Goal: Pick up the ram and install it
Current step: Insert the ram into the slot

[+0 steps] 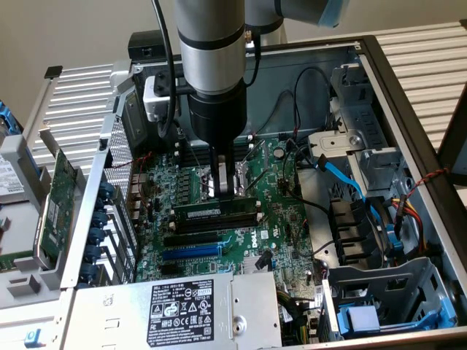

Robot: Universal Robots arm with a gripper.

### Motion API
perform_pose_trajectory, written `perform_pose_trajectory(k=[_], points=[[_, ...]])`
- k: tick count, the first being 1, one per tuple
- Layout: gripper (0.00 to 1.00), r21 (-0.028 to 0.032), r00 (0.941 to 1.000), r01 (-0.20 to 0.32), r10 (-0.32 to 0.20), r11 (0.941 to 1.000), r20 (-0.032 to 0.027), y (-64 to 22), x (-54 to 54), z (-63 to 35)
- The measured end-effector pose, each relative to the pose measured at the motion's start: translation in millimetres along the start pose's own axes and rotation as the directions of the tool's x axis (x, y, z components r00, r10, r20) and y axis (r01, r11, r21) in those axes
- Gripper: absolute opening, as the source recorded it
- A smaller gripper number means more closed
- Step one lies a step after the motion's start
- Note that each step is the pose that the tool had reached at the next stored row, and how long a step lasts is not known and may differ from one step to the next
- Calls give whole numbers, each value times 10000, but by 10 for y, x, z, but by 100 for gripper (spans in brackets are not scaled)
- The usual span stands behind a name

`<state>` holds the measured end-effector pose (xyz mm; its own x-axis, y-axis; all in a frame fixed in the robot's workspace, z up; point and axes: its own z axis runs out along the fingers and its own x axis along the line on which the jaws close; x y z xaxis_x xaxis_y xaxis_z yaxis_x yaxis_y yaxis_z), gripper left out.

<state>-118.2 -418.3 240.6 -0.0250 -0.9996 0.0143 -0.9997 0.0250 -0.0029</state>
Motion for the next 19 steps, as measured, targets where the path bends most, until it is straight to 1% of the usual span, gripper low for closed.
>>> perform_pose_trajectory(k=[11, 19], points=[[13, -1, 10000, 2, -2, 10000, -17, 9, -27, 36], [13, 0, 10000, -16, 16, 10000, -15, 10, -27, 43]])
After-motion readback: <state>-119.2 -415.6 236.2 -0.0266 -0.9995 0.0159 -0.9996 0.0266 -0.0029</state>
